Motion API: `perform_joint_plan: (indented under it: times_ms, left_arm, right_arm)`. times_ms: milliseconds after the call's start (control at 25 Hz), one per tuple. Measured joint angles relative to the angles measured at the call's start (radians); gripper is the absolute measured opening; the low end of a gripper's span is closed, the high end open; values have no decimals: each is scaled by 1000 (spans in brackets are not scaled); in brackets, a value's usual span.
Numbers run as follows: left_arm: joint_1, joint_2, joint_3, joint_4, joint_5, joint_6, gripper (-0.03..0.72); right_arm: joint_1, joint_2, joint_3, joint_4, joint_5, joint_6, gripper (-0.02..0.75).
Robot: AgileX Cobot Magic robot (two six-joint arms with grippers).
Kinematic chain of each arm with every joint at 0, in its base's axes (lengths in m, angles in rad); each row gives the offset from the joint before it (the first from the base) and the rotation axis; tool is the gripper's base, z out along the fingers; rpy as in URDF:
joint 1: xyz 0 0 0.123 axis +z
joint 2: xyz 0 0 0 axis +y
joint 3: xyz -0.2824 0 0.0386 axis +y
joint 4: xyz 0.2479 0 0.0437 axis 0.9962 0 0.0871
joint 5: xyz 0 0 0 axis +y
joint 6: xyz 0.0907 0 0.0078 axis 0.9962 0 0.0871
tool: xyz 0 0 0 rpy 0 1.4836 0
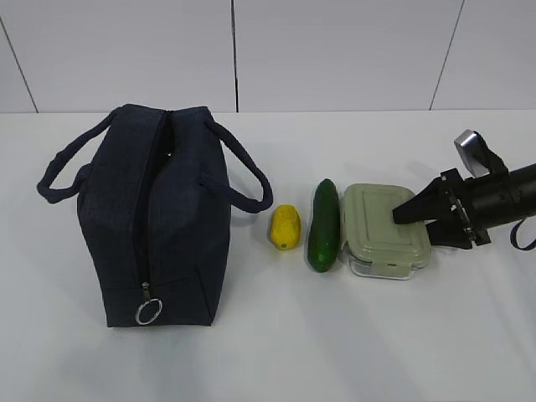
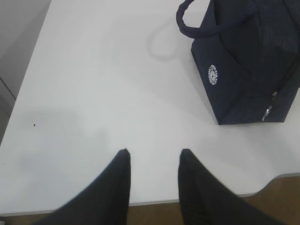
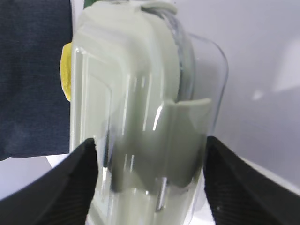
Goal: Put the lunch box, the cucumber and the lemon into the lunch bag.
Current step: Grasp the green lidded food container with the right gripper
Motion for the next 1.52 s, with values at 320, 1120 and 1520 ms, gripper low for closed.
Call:
perform_joint_plan:
  times_ms: [320, 1120, 1520]
  left_arm:
    - [0, 0, 0, 0, 0, 0, 245]
    - [0, 0, 0, 0, 0, 0, 245]
    - [0, 0, 0, 0, 0, 0, 245]
  right_arm:
    - [0, 0, 0, -2, 0, -2, 433]
    - [0, 0, 0, 0, 0, -2, 426]
    - [0, 0, 0, 0, 0, -2, 425]
